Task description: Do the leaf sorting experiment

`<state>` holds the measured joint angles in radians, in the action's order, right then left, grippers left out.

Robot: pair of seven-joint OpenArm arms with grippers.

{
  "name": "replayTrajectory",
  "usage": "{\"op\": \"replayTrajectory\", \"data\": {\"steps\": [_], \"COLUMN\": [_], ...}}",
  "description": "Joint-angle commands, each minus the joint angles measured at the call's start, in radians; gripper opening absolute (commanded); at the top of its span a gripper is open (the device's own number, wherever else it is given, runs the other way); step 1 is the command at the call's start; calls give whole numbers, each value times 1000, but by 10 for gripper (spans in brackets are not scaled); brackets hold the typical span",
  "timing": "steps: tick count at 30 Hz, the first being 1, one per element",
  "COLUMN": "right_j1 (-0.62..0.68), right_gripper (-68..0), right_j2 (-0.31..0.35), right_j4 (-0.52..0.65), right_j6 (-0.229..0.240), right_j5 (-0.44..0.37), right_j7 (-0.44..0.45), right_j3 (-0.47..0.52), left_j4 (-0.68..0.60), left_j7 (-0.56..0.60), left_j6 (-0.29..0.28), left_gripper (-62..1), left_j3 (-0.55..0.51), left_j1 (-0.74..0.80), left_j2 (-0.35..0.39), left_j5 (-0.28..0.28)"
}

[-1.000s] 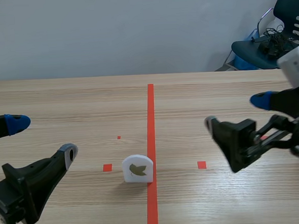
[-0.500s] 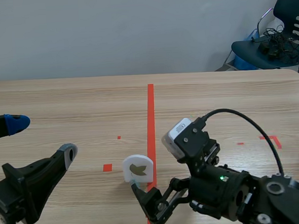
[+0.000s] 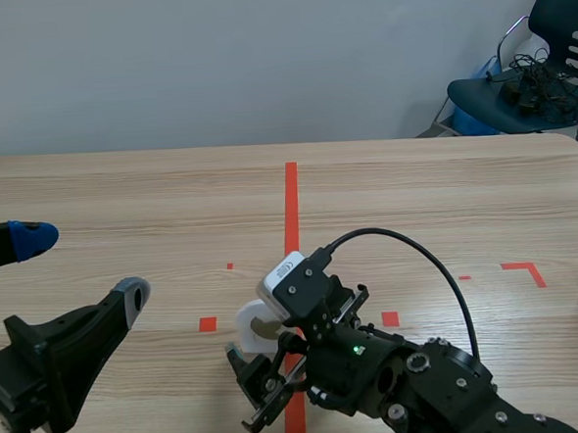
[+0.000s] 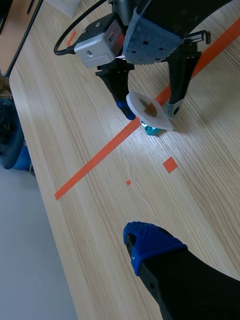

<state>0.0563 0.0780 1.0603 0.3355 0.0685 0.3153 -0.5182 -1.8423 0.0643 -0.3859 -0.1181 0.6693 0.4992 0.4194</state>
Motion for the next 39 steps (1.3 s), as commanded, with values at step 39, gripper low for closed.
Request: {"op": "replayTrajectory", "data": {"steps": [39], "right_j1": [271], "right_gripper": [-629], "right_j2": [101], "right_j4": [325], "right_j6": [-36], "right_j5": [-232], "right_j7": [-94], "right_j3": [701], "left_j4": [-4], "left_j7": [15], "left_j6": [-2], "left_gripper": [14], "left_j3": [0], "left_j1": [-8], "left_j2": [-3], "left_j5": [10]}}
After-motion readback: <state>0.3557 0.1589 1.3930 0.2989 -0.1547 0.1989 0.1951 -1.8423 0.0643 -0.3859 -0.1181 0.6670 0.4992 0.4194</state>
